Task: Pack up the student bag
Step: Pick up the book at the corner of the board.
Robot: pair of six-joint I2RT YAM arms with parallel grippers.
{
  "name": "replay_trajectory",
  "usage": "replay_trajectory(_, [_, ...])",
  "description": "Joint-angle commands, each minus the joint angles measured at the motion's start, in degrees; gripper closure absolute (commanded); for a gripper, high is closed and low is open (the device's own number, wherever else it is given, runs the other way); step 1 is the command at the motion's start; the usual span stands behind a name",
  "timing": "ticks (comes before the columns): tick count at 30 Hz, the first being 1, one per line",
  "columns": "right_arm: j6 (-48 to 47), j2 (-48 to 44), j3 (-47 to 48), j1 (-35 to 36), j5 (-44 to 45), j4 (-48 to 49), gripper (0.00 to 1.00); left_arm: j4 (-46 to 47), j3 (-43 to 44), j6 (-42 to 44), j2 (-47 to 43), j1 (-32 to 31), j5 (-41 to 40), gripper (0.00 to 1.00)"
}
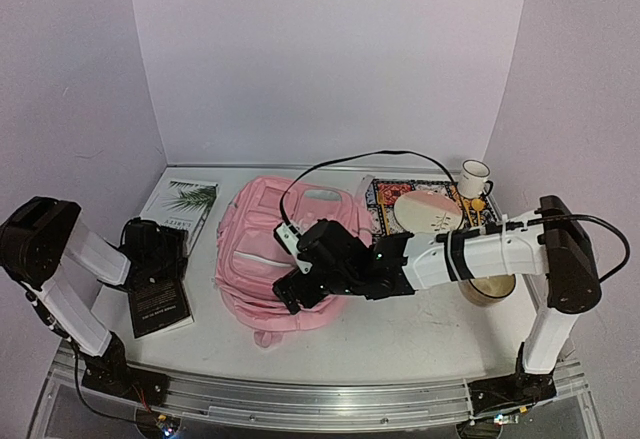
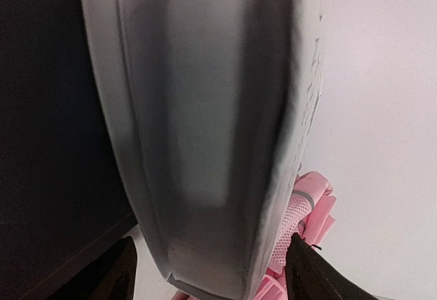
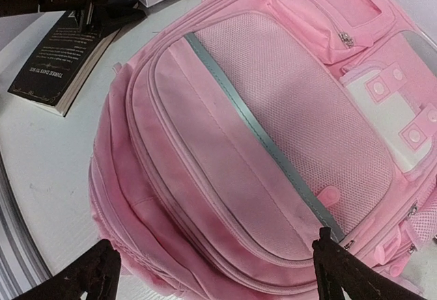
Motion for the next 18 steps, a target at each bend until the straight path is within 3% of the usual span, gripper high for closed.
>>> replay_trajectory(1, [-0.7,-2.2,0.0,0.0,1.9,-0.3,0.02,3.8,2.8,-0.9,3.4,0.3,-4.6,0.26])
replay_trajectory(9, [-1.2,-2.2,0.0,0.0,1.7,-0.8,0.02,6.8,4.0,-0.2,5.8,0.3,-5.1,0.39])
replay_trajectory(18, [-3.8,-1.0,1.6,0.0,-2.4,-2.8,0.04,6.7,0.4,2.7,-4.1,0.3,-4.7,0.62])
